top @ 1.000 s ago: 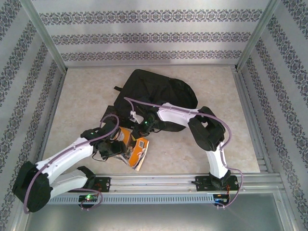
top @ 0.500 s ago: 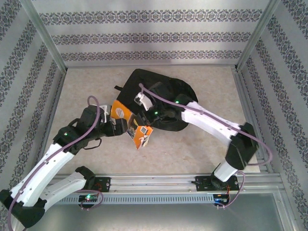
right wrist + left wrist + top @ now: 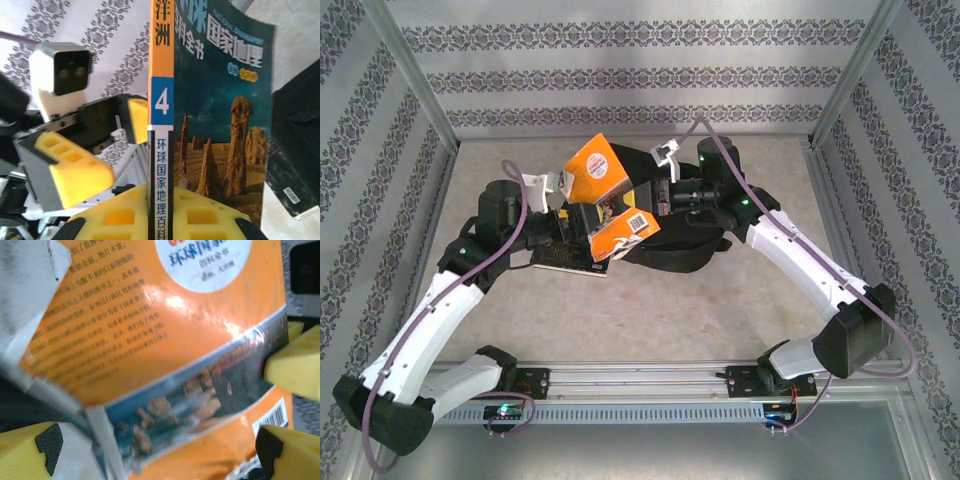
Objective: Pack the student bag
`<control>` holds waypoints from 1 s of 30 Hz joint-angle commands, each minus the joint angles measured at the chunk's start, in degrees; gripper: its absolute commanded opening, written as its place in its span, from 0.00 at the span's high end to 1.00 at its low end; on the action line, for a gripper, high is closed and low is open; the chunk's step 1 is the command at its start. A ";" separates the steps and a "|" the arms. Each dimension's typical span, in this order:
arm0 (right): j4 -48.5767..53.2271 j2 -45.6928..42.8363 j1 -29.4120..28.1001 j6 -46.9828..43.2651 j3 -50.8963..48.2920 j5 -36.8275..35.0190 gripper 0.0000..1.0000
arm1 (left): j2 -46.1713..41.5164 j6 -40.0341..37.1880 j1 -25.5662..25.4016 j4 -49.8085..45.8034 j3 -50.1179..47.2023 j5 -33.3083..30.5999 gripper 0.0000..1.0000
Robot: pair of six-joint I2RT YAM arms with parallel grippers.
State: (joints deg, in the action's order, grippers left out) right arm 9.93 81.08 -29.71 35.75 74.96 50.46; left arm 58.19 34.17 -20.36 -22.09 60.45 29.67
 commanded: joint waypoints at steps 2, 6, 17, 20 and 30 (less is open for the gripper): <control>-12.49 -5.22 1.25 7.35 -1.39 6.96 1.00 | 2.85 8.18 3.94 12.39 0.80 11.92 0.00; -17.24 -6.66 2.06 12.09 -2.75 8.02 1.00 | 5.29 17.54 7.30 24.17 -2.04 17.55 0.00; -34.31 -7.37 4.02 27.61 -5.78 7.90 1.00 | 11.79 34.28 7.86 53.53 -5.68 27.20 0.00; -39.42 -6.14 4.31 32.40 -5.96 7.90 1.00 | 13.65 39.63 7.88 61.38 -6.29 28.40 0.00; -43.09 -2.25 6.13 37.78 -6.78 7.12 1.00 | 16.14 51.03 7.70 77.61 -6.96 30.30 0.13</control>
State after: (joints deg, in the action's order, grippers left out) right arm -27.70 78.41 -24.84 71.37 68.82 57.01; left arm 74.35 80.51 -12.99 45.56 54.04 57.47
